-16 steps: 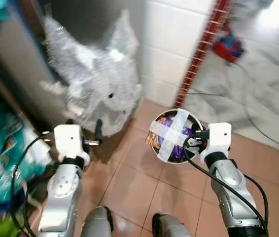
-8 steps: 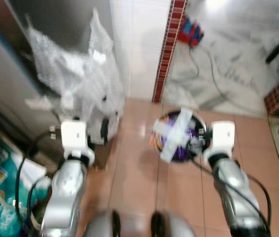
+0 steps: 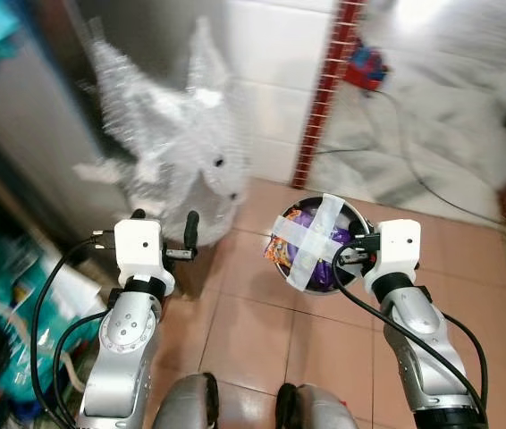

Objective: Restocking fridge

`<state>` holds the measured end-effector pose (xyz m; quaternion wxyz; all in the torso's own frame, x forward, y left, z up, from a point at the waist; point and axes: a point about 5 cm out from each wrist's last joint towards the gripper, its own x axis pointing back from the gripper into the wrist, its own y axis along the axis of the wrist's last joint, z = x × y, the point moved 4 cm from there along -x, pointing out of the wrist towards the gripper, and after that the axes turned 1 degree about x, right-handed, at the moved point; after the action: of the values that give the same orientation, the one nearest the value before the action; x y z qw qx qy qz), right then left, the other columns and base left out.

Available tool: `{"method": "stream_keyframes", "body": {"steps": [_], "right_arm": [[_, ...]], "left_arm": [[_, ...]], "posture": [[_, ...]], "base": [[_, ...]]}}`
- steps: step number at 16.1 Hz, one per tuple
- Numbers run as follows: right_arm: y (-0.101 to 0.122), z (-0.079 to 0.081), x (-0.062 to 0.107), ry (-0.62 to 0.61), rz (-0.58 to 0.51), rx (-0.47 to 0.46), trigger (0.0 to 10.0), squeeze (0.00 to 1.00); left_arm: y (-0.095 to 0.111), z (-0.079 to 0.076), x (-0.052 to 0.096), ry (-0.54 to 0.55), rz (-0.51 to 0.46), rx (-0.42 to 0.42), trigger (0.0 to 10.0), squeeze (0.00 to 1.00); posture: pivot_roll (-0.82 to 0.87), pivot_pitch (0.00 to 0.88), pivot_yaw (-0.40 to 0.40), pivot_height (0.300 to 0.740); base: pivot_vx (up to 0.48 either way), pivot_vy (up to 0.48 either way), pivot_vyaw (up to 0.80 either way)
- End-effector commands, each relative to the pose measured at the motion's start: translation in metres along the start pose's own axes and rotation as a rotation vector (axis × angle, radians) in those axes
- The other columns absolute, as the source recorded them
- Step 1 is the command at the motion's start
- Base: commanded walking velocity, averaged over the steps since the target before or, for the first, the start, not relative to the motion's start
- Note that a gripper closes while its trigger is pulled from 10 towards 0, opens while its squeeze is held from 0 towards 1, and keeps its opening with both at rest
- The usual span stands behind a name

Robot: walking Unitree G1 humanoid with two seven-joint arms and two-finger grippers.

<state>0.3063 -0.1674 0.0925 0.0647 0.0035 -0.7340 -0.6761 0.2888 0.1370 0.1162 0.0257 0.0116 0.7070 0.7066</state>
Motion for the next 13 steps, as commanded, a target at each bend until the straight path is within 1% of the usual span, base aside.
{"method": "stream_keyframes", "body": {"steps": [1, 4, 6, 8, 9, 11, 12, 13], "right_arm": [[0.004, 0.001, 0.0, 0.007, -0.018, 0.004, 10.0, 0.0], [0.004, 0.001, -0.001, 0.009, -0.021, 0.001, 10.0, 0.0], [0.004, 0.002, -0.001, 0.013, -0.02, -0.001, 10.0, 0.0], [0.005, 0.004, 0.0, 0.031, -0.029, -0.005, 10.0, 0.0], [0.007, 0.005, 0.001, 0.039, -0.038, 0.007, 10.0, 0.0], [0.005, 0.002, 0.003, 0.031, -0.032, 0.008, 10.0, 0.0], [0.003, -0.001, 0.007, 0.022, -0.022, 0.009, 10.0, 0.0], [0.002, -0.002, 0.007, 0.022, -0.02, 0.01, 10.0, 0.0]], "left_arm": [[0.0, -0.001, 0.002, -0.003, -0.002, -0.01, 10.0, 0.0], [0.004, -0.002, -0.001, -0.001, -0.015, -0.01, 10.0, 0.0], [0.006, -0.002, -0.003, -0.002, -0.027, -0.005, 10.0, 0.0], [0.009, -0.002, -0.006, 0.004, -0.044, -0.002, 10.0, 0.0], [0.01, -0.003, -0.006, 0.005, -0.047, -0.003, 10.0, 0.0], [0.009, 0.0, -0.002, 0.013, -0.041, -0.006, 10.0, 0.0], [0.003, 0.004, 0.006, 0.016, -0.018, -0.015, 10.0, 0.0], [0.002, 0.004, 0.008, 0.016, -0.013, -0.018, 10.0, 0.0]], "posture": [[0.01, 0.145, -0.006, 0.74], [0.01, 0.144, -0.006, 0.74], [0.01, 0.144, -0.01, 0.74], [0.0, 0.143, -0.009, 0.74], [0.0, 0.143, -0.009, 0.74], [0.0, 0.14, -0.009, 0.74], [0.0, 0.14, -0.009, 0.74], [0.0, 0.14, -0.009, 0.74]], "base": [[0.0, 0.0, 0.77], [0.0, 0.0, 0.64], [0.0, 0.0, 0.44], [0.0, 0.0, 0.0], [0.251, 0.0, 0.52], [0.12, 0.0, 0.54], [0.0, 0.0, 0.47], [0.0, 0.0, 0.47]]}}
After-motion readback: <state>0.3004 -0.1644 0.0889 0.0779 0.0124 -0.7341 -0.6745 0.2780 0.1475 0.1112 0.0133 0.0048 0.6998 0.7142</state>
